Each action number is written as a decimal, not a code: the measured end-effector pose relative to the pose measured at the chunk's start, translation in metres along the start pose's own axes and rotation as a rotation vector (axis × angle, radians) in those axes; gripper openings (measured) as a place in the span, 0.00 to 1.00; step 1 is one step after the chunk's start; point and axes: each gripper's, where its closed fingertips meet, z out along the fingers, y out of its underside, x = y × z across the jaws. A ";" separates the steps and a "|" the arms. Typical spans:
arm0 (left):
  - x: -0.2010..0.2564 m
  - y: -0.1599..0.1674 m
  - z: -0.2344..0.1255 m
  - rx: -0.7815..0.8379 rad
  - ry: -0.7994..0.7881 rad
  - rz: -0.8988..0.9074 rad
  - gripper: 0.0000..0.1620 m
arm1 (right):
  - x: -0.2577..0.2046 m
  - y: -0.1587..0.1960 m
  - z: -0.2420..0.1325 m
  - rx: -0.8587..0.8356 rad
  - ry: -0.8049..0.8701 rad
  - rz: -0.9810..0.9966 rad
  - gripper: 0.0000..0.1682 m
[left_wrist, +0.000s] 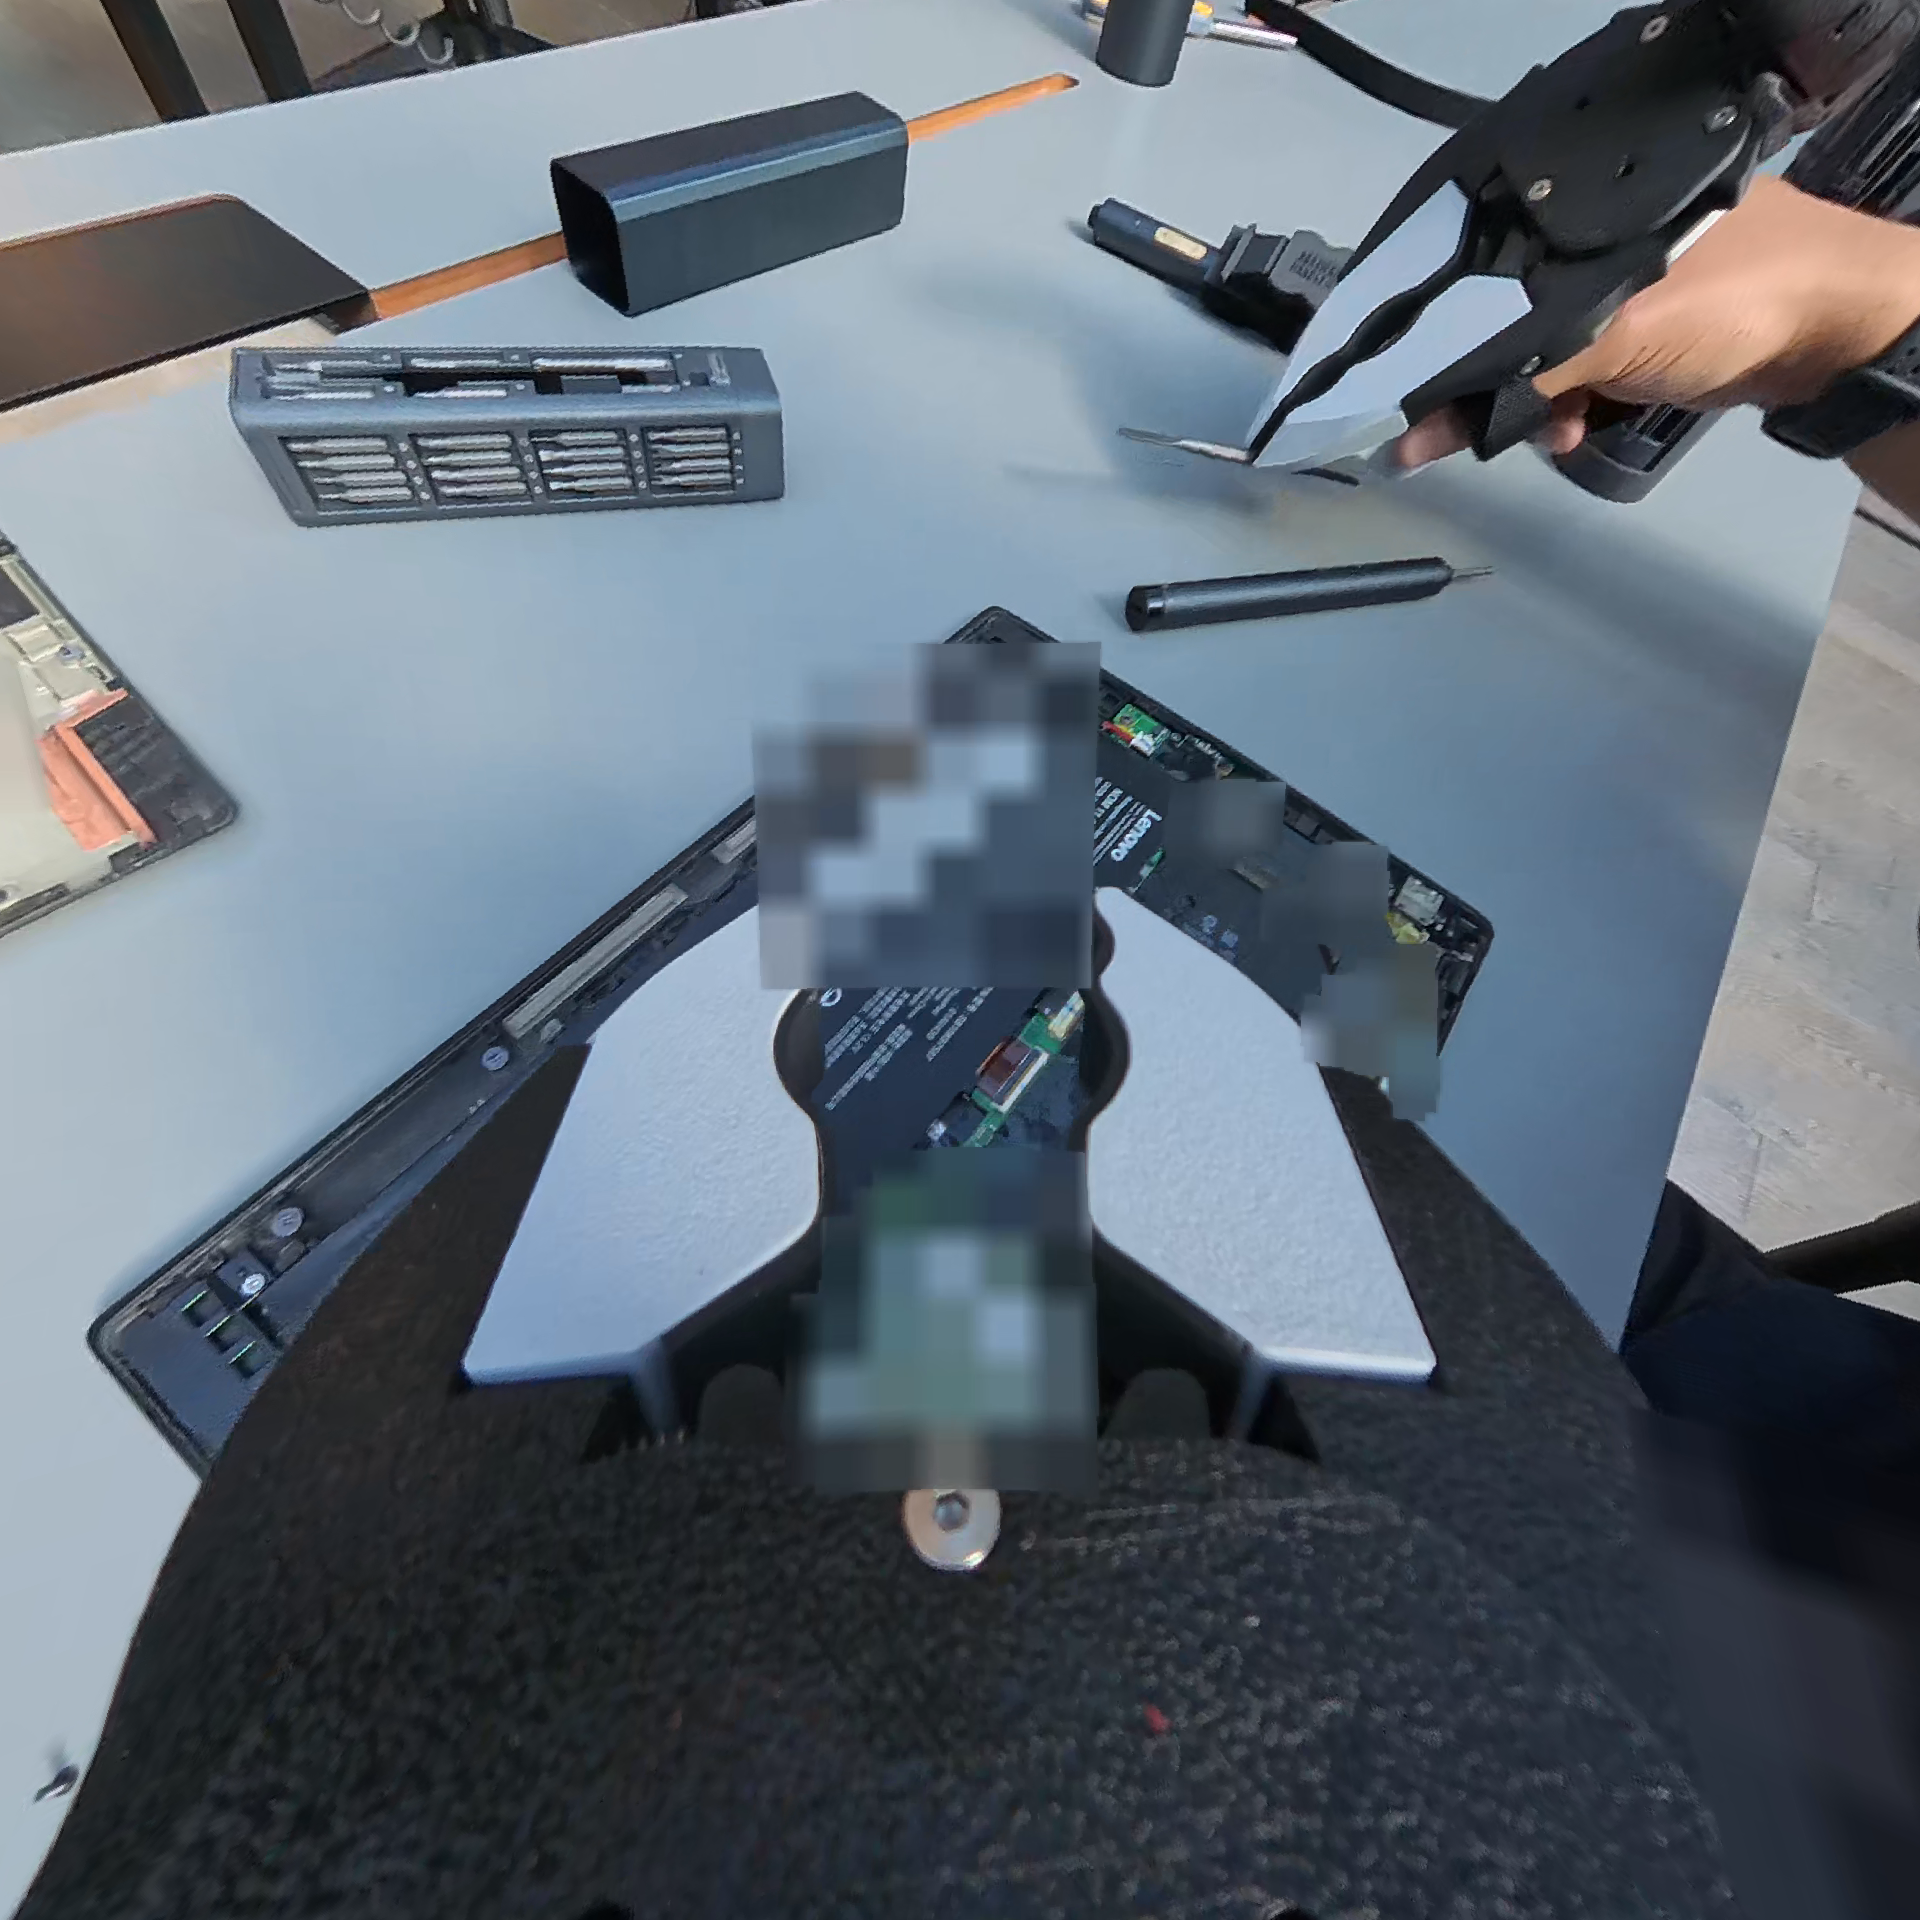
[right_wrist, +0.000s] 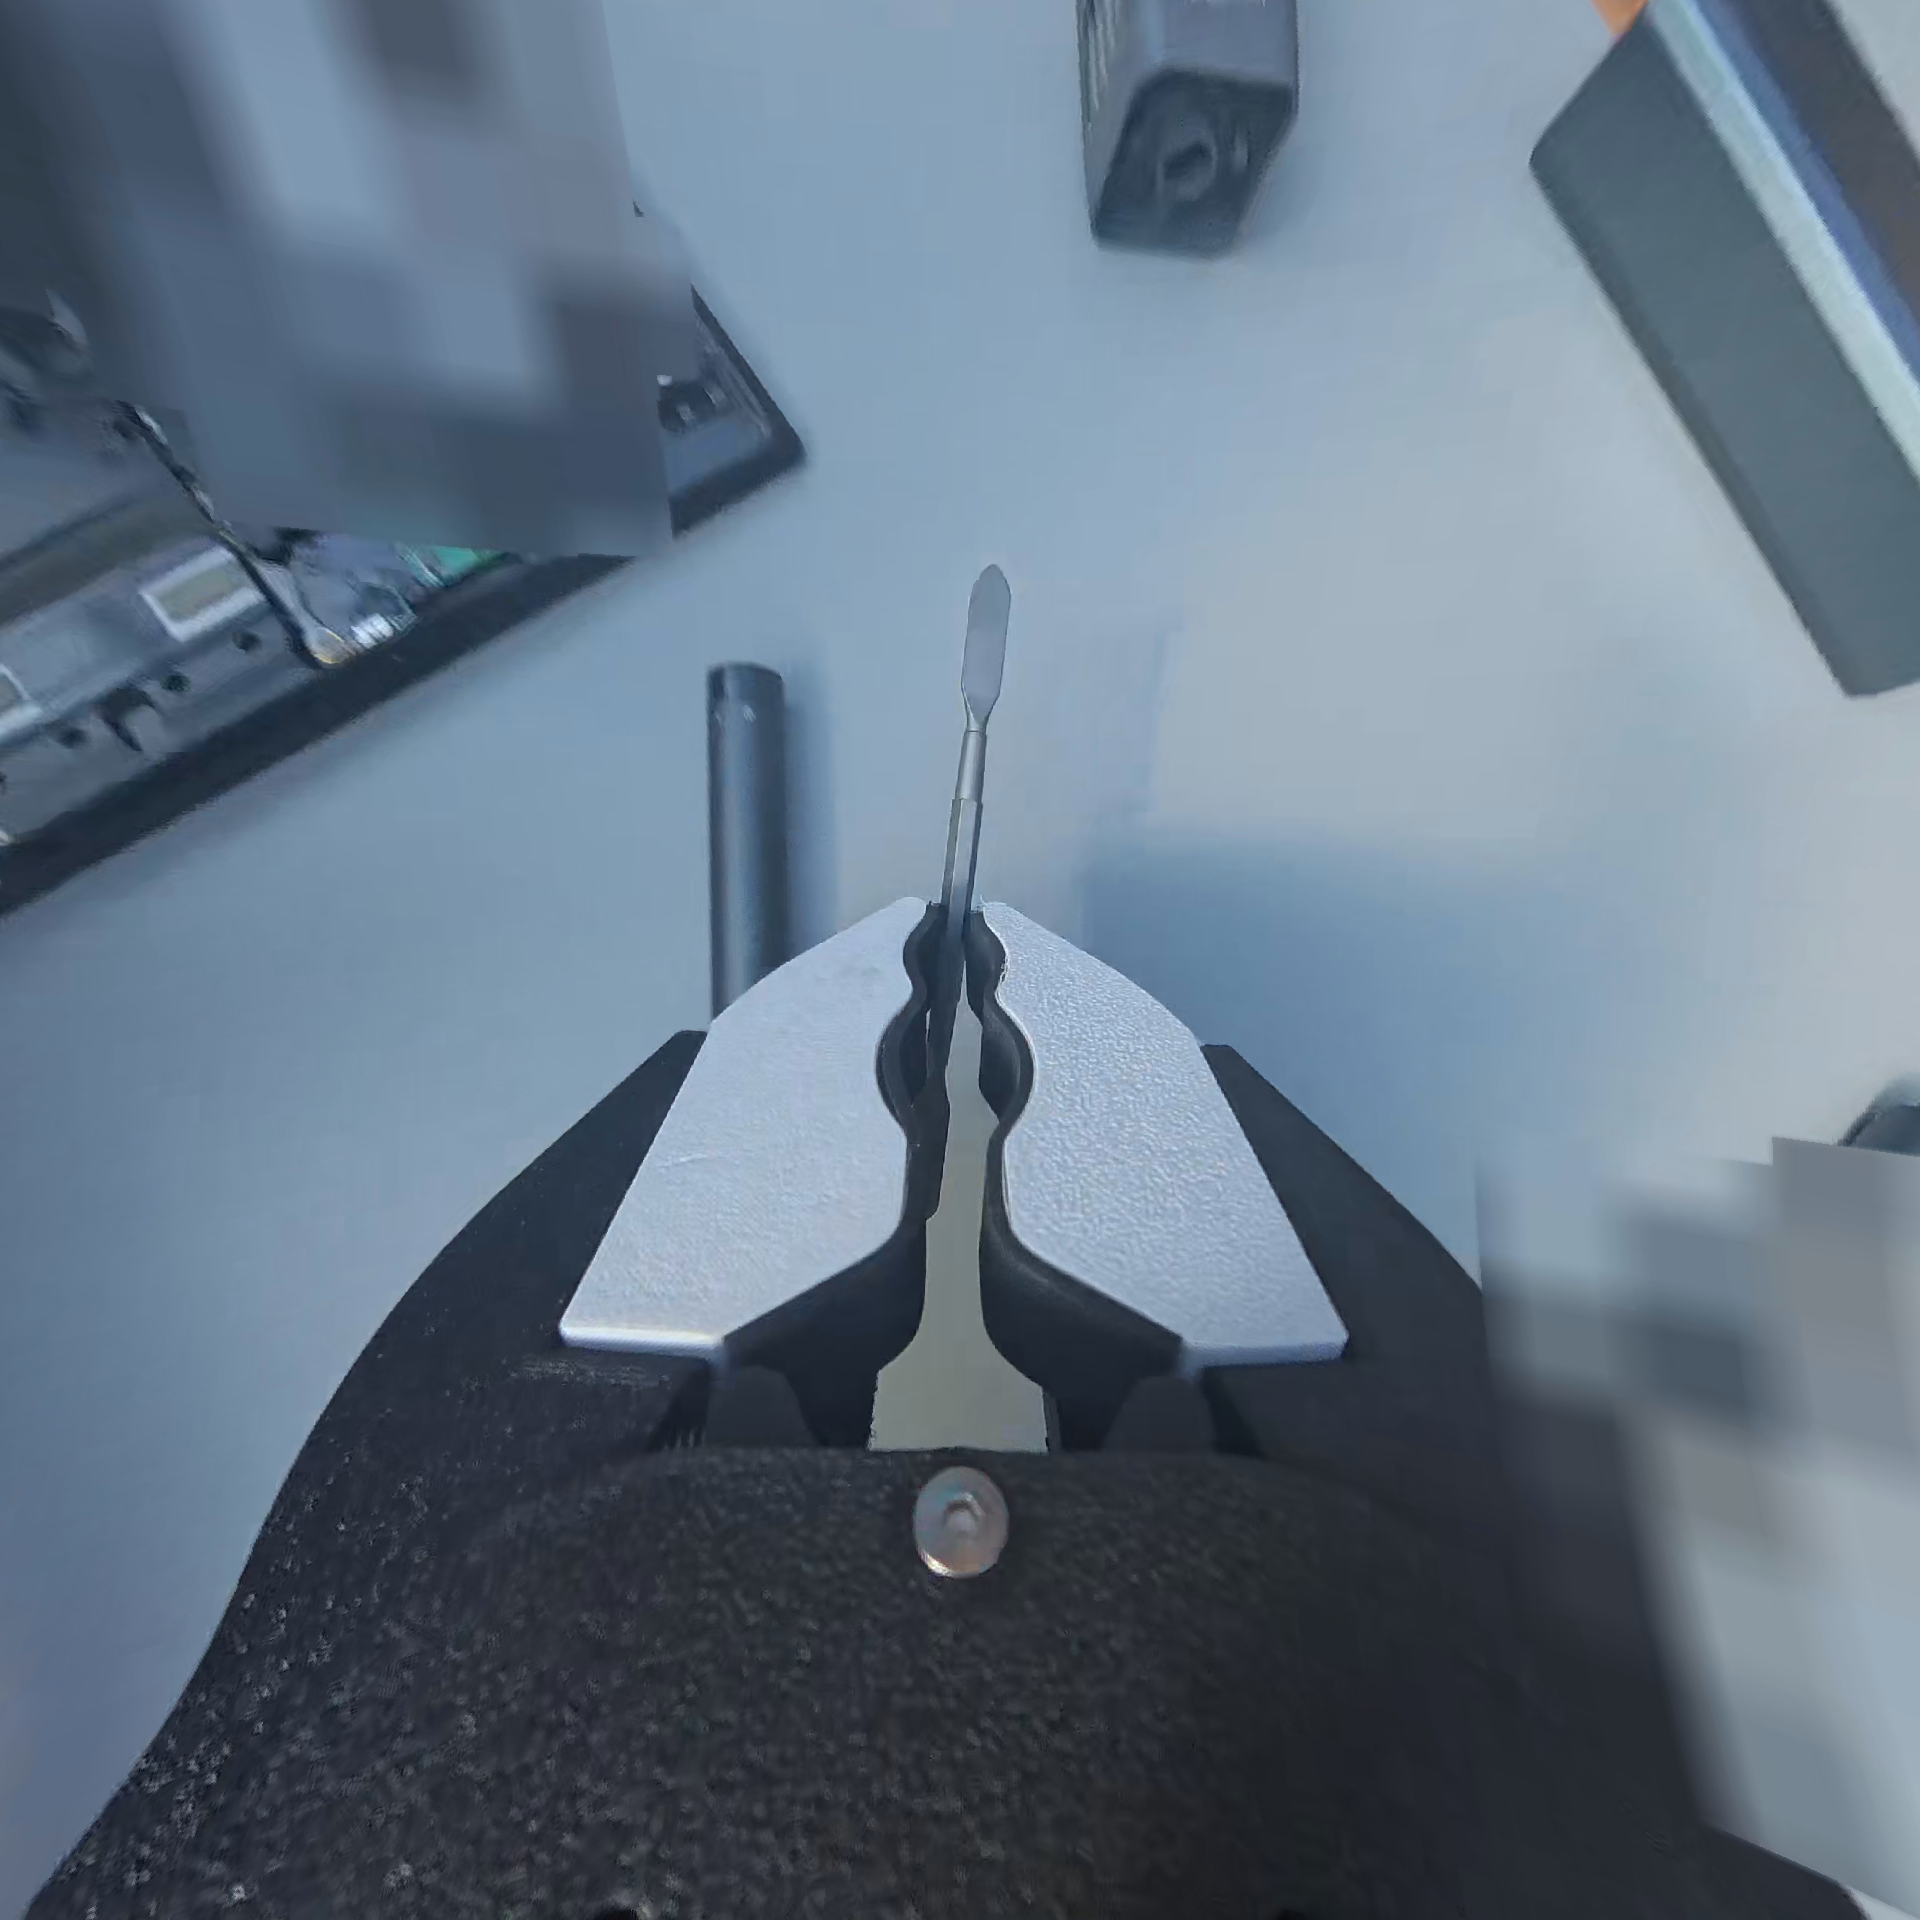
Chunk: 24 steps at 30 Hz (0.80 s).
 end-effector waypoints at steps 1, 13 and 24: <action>0.005 -0.005 0.002 0.010 0.022 -0.010 0.27 | -0.011 -0.016 -0.006 0.049 -0.002 -0.015 0.02; 0.067 -0.019 0.001 0.028 0.249 -0.231 0.23 | -0.193 -0.132 -0.006 0.419 0.054 -0.302 0.03; 0.083 -0.007 -0.027 0.053 0.396 -0.325 0.00 | -0.232 -0.138 -0.009 0.494 0.036 -0.333 0.03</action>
